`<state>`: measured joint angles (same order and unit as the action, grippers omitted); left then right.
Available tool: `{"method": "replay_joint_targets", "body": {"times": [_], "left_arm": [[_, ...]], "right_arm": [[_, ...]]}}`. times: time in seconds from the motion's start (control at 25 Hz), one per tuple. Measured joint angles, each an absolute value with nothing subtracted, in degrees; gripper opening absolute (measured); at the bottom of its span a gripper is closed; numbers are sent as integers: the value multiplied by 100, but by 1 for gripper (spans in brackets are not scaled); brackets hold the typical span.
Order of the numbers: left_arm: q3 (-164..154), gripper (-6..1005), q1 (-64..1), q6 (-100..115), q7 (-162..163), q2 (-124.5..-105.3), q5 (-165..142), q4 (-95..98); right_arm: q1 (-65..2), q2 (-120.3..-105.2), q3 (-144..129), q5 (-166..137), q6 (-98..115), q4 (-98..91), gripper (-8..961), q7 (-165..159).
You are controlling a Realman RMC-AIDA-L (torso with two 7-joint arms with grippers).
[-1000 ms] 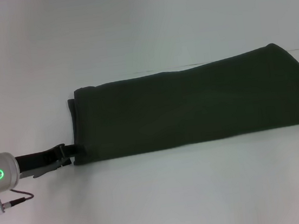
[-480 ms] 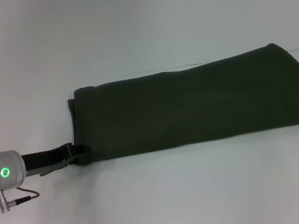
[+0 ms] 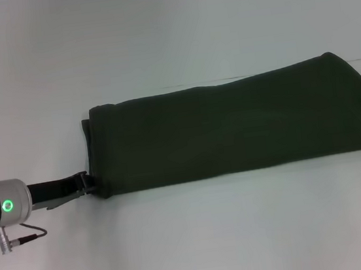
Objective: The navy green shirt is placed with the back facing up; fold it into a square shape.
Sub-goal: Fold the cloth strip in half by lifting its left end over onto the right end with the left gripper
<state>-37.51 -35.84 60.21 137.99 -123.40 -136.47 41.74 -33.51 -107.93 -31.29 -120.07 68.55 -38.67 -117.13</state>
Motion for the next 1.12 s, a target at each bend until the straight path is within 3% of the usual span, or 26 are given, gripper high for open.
{"method": "replay_joint_targets", "body": {"times": [0.12, 0.2, 1.12], "left_arm": [[-3755, 263, -3594, 5997, 13799, -12340, -13655, 4174], [-3755, 79, -3596, 5991, 13799, -12340, -13659, 4174], [-3685, 92, -3517, 6172, 13844, -12304, -13790, 4378]], "right_arm": [[-3354, -10796, -3129, -12005, 6855, -3867, 778, -11711], [-3355, -10797, -3129, -12005, 6855, -3867, 778, -11710], [-3322, -10811, -3120, -12006, 6855, -3938, 778, -11715]]}}
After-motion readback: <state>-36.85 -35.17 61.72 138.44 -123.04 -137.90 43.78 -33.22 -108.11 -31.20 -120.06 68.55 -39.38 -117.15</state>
